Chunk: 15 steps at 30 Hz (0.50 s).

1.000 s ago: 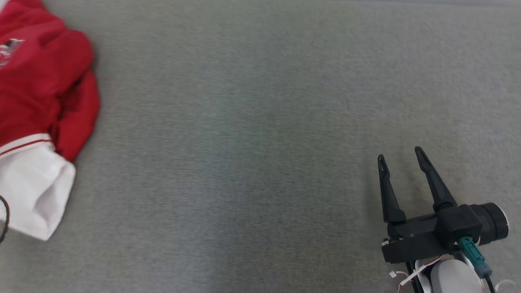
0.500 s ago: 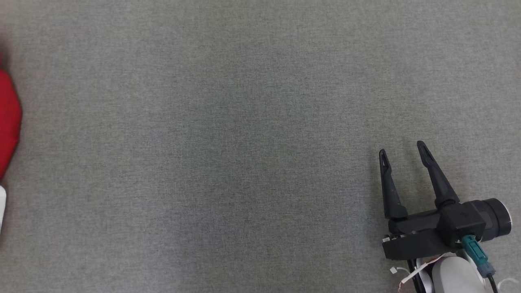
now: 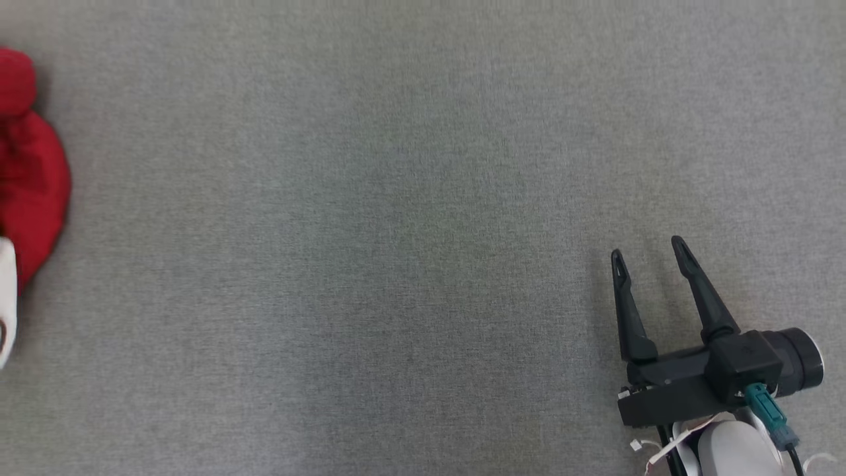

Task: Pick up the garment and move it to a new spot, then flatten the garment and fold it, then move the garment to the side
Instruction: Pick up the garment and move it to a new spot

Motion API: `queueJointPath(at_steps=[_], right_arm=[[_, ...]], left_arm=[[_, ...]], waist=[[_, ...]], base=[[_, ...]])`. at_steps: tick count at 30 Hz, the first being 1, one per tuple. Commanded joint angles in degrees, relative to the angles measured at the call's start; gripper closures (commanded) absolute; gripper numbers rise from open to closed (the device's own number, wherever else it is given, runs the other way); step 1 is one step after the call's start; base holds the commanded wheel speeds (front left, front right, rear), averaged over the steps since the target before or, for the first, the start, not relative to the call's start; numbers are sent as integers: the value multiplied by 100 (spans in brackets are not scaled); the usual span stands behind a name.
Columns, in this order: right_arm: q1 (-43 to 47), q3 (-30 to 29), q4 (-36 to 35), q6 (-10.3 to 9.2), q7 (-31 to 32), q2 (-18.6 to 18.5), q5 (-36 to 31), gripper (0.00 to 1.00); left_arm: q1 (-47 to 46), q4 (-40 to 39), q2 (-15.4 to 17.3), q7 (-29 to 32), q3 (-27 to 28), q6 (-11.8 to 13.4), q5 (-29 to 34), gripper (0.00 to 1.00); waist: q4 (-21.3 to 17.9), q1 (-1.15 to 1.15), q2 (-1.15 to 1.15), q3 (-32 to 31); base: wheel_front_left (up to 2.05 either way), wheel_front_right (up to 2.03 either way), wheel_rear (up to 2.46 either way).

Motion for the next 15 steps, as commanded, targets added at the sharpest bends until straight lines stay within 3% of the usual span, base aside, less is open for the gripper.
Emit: queueJointPath(at_steps=[1, 8, 15], right_arm=[[88, -9, 50, 3, -19, -6, 60, 0], [194, 73, 345, 3, -54, -7, 363, 0], [252, 169, 497, 3, -52, -7, 675, 0]], left_arm=[[-143, -130, 17, -228, -23, -7, 61, 100], [-587, -1153, -42, -658, -420, -73, 138, 100], [-913, -2492, -325, -234, -1002, -103, 87, 100]], waist=[[90, 0, -1, -227], [68, 0, -1, -710], [-309, 0, -1, -1008]], base=[[0, 0, 0], [0, 0, 0], [0, 0, 0]])
